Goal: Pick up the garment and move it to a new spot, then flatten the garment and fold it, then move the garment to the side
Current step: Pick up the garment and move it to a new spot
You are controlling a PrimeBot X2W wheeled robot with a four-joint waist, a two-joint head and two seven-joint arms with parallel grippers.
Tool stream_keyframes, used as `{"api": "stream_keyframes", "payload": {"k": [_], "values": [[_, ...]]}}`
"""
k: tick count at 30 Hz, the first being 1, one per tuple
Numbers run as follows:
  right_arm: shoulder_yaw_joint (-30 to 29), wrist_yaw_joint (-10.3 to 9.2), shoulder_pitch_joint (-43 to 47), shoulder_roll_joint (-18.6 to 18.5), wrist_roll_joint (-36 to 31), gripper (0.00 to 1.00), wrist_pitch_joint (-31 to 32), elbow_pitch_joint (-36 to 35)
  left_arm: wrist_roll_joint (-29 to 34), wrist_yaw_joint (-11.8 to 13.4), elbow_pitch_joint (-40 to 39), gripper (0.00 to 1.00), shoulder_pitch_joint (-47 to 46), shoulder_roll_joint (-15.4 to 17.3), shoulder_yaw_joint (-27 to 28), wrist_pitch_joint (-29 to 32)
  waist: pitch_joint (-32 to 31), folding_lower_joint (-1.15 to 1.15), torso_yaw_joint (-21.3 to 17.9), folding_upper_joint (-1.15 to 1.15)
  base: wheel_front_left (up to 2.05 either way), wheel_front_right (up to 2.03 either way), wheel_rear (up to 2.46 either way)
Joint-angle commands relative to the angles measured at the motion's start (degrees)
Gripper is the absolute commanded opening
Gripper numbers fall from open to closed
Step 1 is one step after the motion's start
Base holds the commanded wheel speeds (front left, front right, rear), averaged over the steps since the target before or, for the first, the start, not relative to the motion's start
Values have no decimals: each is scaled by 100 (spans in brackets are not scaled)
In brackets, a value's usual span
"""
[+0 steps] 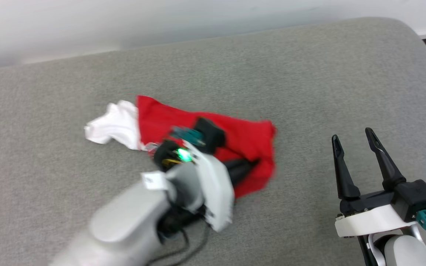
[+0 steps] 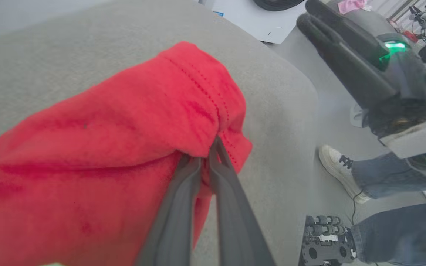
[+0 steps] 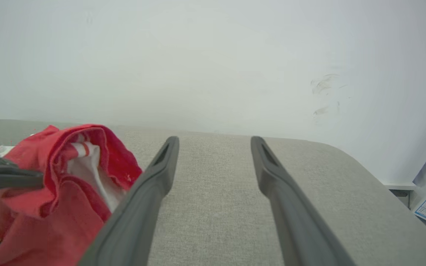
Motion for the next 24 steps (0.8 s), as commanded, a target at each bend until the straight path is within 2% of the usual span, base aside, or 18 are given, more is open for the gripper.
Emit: {"api": "stream_keyframes", "payload": {"k": [1,3,5,7,9,11,16,20,24], "values": [[-9,-2,15,13,15,100,-12,-10,24,-3,39,0,-19,-121,-112,-67,-50,1,-85,0,0,0,0],[-27,-2,19,13,40,100,-12,-10,100,-3,223,0,-9,-402,-373,-221,-73,1,-129,0,0,0,0],[-10,-2,34,14,39,100,-12,6,171,-3,379,100,-2,-622,-613,-444,-104,1,-161,0,0,0,0],[-2,-2,53,13,38,100,-12,16,126,-3,472,100,44,-782,-803,-685,-136,1,-175,0,0,0,0],[-18,-2,74,13,52,100,-12,11,112,-3,541,100,18,-811,-902,-971,-167,1,-154,0,0,0,0],[-42,-2,90,13,67,100,-12,9,171,-3,620,100,-109,-739,-901,-1323,-202,1,-95,0,0,0,0],[-83,-2,176,14,54,100,-12,28,351,46,899,100,-252,-491,-450,-2333,-364,1,138,0,0,0,0],[-114,-2,239,13,-2,100,-12,2,612,331,1002,100,-306,-100,78,-2863,-521,1,348,0,0,0,0],[-216,-2,292,13,-34,100,-12,-44,1090,714,676,100,-24,307,895,-2973,-651,1,554,0,0,0,0]]}}
